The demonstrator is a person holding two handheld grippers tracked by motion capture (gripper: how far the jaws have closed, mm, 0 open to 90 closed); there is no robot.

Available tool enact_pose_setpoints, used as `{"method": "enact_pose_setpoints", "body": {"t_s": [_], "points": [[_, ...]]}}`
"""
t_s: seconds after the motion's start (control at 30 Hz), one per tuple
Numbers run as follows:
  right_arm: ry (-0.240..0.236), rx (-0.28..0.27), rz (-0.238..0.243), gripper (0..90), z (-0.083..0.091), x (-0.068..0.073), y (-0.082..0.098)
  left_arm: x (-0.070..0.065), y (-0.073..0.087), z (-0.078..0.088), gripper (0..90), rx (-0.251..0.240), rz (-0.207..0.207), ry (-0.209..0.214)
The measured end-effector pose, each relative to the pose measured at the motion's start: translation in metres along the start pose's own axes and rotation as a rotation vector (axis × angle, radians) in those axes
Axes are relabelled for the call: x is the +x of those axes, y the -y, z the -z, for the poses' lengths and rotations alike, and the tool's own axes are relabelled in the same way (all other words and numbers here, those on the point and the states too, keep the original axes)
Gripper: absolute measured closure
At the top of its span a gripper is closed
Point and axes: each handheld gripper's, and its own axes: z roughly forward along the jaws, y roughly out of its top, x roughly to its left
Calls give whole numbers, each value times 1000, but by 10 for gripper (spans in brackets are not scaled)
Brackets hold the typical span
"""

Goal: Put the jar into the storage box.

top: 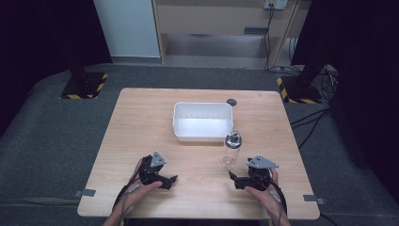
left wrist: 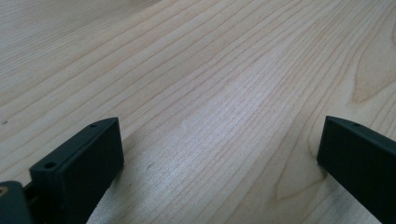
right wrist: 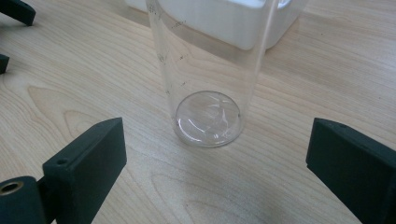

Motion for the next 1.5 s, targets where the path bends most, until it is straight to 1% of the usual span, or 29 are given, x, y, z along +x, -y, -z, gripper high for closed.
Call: {"method": "enact_pose_setpoints", "body": {"t_s": [0.83,1.5], "points": [[3,-37,2,59,5,2,-8,0,0,0,0,0,0,0],[-4,-55,12,59,2,7,-16,0,0,0,0,0,0,0]]}}
